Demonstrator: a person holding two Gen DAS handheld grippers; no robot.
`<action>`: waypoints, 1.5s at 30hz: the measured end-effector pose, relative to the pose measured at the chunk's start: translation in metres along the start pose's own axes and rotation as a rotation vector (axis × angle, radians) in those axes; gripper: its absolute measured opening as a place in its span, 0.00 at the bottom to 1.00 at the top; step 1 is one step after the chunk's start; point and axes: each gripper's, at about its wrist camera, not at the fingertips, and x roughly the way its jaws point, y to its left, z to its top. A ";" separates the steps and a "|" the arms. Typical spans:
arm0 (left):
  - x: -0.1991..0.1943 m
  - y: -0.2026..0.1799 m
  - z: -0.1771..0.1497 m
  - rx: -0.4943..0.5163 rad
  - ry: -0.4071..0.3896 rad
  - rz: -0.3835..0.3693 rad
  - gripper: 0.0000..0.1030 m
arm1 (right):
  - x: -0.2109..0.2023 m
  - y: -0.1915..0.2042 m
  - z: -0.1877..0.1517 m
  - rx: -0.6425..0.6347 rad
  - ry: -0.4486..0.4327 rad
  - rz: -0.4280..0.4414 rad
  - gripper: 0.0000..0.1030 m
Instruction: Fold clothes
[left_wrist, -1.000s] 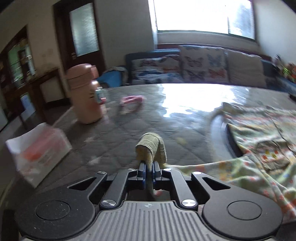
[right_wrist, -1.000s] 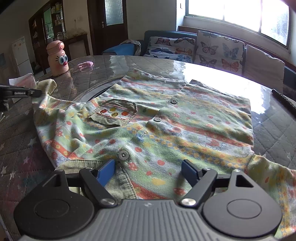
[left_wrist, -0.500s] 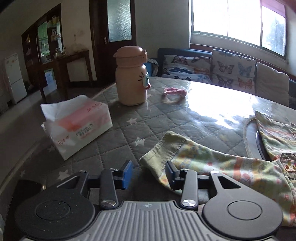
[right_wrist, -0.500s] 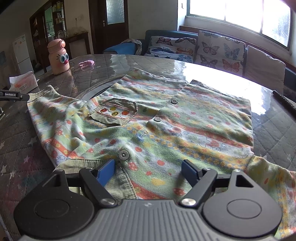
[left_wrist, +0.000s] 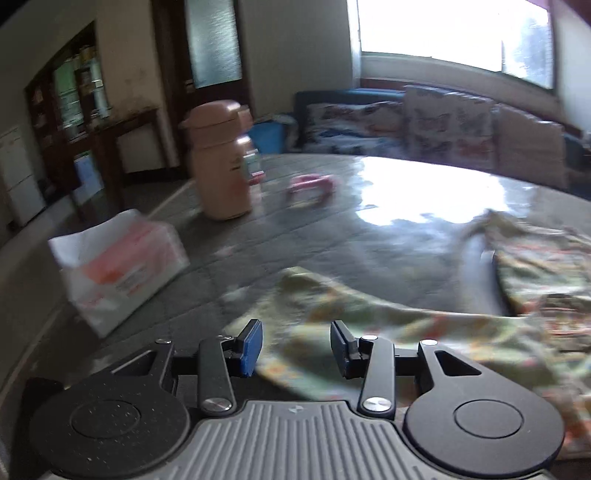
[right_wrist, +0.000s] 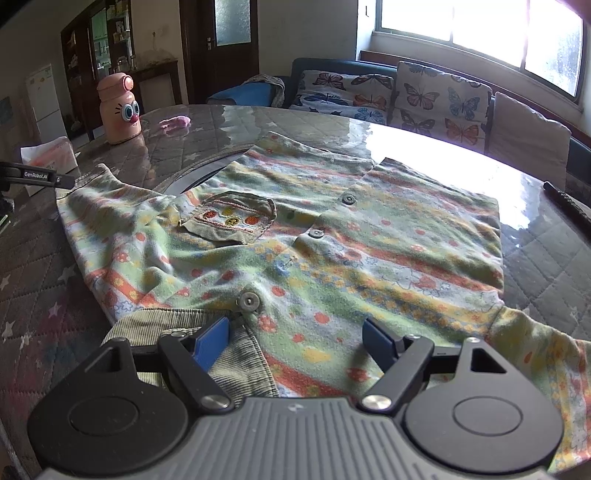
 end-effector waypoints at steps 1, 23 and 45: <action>-0.005 -0.011 0.001 0.019 -0.008 -0.041 0.42 | 0.000 0.000 0.000 0.001 -0.001 0.000 0.79; -0.022 -0.095 -0.043 0.273 0.012 -0.340 0.43 | -0.018 -0.005 -0.015 0.008 -0.001 -0.012 0.79; -0.052 -0.101 -0.032 0.266 -0.032 -0.386 0.58 | -0.050 -0.036 -0.037 0.105 -0.041 -0.047 0.79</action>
